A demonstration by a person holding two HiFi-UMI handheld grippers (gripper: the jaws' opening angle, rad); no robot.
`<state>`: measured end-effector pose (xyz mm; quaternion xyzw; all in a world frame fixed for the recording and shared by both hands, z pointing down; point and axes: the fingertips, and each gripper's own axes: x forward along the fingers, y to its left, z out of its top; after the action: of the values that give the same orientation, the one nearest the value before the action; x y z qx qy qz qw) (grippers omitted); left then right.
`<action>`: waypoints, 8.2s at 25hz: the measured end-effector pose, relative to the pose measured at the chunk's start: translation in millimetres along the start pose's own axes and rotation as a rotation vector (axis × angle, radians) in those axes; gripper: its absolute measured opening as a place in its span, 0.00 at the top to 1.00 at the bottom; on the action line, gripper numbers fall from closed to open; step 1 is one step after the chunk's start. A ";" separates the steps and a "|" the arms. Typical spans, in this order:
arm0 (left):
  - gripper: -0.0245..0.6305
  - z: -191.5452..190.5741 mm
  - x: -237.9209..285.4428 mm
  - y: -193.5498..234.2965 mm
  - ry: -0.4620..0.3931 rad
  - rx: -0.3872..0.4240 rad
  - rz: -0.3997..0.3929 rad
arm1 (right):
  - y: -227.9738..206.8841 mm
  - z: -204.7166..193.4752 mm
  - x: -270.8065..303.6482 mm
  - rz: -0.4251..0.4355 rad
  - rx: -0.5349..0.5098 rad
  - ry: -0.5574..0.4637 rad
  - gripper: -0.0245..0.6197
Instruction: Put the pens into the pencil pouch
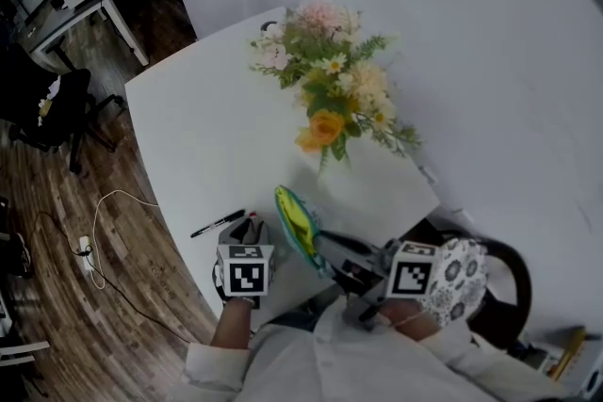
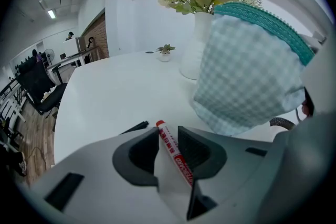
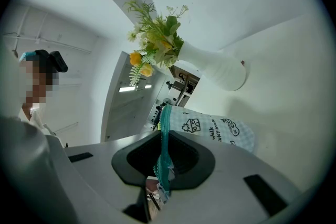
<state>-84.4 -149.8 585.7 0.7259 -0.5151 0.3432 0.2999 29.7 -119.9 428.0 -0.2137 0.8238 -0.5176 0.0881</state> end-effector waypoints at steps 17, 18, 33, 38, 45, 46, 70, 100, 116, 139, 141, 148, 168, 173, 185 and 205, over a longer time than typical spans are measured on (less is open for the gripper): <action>0.86 1.8 4.7 -3.0 0.017 0.023 -0.031 | -0.2 -4.9 -0.6 -0.005 0.008 0.021 0.90; 0.86 0.7 3.7 -3.5 0.018 0.019 -0.037 | 0.1 -4.8 -0.6 -0.005 0.009 0.019 0.90; 0.86 55.6 -63.8 -24.7 -0.314 -0.086 -0.190 | 7.5 -0.8 -0.2 0.008 0.050 -0.010 0.90; 0.86 76.0 -90.3 -22.8 -0.430 -0.090 -0.180 | 15.1 -1.5 4.8 0.044 0.057 -0.003 0.90; 0.86 99.7 -120.9 -20.5 -0.528 -0.114 -0.191 | 27.4 -1.6 13.0 0.104 0.090 0.000 0.90; 0.86 104.1 -127.5 -20.3 -0.550 -0.122 -0.196 | 29.7 -2.1 13.8 0.119 0.104 0.000 0.90; 0.86 185.8 -249.9 -62.2 -1.020 -0.140 -0.536 | 36.8 -24.1 20.5 0.195 0.219 0.042 0.90; 0.86 159.7 -229.9 -69.0 -1.120 -0.067 -0.515 | 31.1 -14.3 18.0 0.182 0.217 0.018 0.90; 0.86 147.7 -218.6 -60.4 -1.040 -0.001 -0.472 | 29.7 -9.2 18.4 0.181 0.205 0.014 0.90; 0.86 66.7 -105.7 1.9 -0.345 0.701 -0.053 | 21.0 1.5 22.8 0.156 0.171 0.010 0.90; 0.86 60.4 -97.0 9.3 -0.302 0.718 -0.035 | 20.1 2.1 22.8 0.158 0.178 0.003 0.90; 0.86 43.0 -70.9 23.1 -0.196 0.715 -0.053 | 19.6 2.7 22.3 0.165 0.188 -0.012 0.90; 0.86 -1.3 -2.5 47.7 0.119 0.685 -0.091 | 12.7 -3.9 18.6 0.146 0.210 0.018 0.90; 0.86 -2.3 -1.8 46.8 0.127 0.701 -0.088 | 9.7 -3.8 15.9 0.136 0.214 0.015 0.90; 0.87 6.9 -10.0 45.3 0.061 0.644 -0.047 | 15.1 -13.5 25.0 0.145 0.194 0.041 0.90; 0.87 108.9 -114.0 -23.4 -0.474 0.289 -0.215 | 16.6 -13.6 24.4 0.135 0.164 0.028 0.90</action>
<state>-68.1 -167.2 428.1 0.8713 -0.4370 0.2000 0.0994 -1.4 -113.5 421.2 -0.1425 0.7923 -0.5792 0.1283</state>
